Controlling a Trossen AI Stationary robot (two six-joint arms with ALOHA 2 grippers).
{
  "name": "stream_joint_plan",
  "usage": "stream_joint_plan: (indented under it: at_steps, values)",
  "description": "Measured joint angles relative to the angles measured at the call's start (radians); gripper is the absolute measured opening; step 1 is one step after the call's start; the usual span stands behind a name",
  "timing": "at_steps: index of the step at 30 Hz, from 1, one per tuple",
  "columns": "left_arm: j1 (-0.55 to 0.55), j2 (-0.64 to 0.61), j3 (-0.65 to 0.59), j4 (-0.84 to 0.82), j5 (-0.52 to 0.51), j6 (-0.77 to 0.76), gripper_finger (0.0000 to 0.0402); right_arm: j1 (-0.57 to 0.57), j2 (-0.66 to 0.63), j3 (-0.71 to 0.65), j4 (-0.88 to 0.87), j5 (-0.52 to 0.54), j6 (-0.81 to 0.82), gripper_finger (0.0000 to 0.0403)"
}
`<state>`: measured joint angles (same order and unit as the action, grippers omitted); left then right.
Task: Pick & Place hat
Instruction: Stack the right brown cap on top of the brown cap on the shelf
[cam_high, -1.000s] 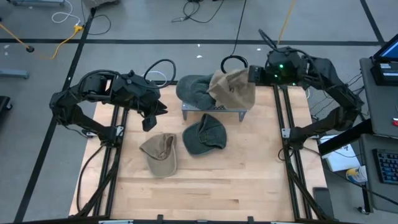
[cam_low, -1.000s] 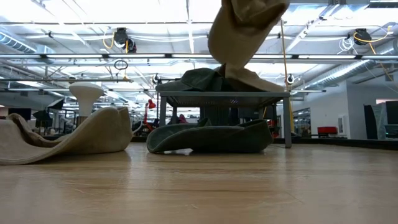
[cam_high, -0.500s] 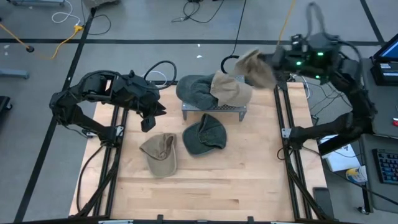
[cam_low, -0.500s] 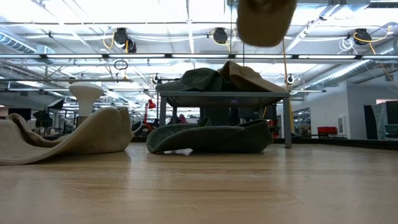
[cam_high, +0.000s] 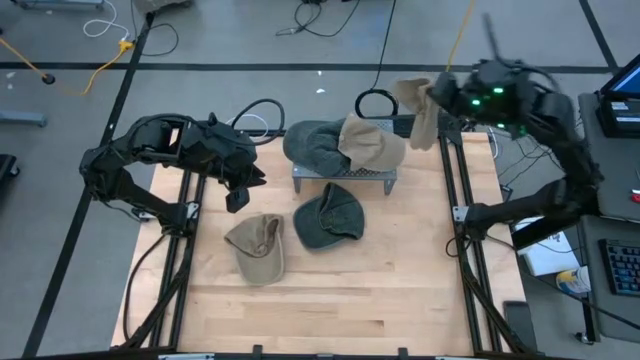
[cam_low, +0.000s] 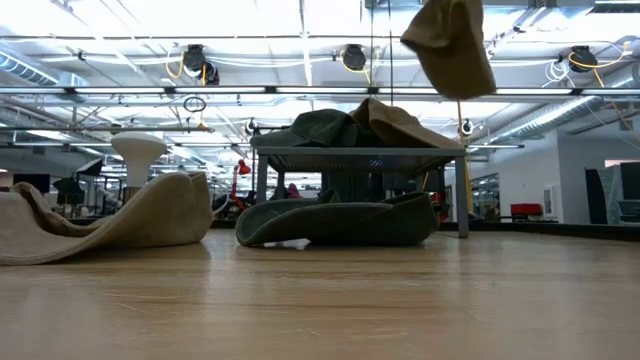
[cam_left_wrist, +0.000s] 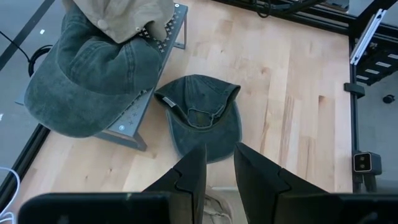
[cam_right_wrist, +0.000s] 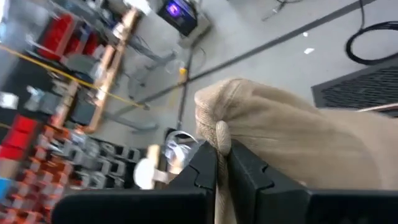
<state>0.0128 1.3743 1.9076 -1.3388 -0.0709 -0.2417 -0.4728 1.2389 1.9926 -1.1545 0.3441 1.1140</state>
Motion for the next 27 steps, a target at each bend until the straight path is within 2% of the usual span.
stream_joint_plan:
  at_steps: [8, 14, 20, 27]
  values:
    - [0.0, 0.0, 0.0, 0.0, 0.018, -0.008, 0.0085, 0.0, 0.176, 0.0, -0.062, 0.02, -0.026, 0.0011]
    - [0.0, 0.0, 0.0, -0.014, 0.069, -0.008, 0.0085, 0.001, 0.269, -0.001, 0.048, -0.016, -0.053, 0.0011]
    - [0.0, 0.0, 0.0, -0.076, 0.073, -0.008, 0.0085, -0.006, 0.264, -0.001, 0.088, -0.024, -0.064, 0.0011]
    - [0.0, 0.0, 0.0, -0.08, 0.072, -0.007, 0.0085, -0.019, 0.151, -0.001, -0.002, 0.077, -0.06, 0.0011]
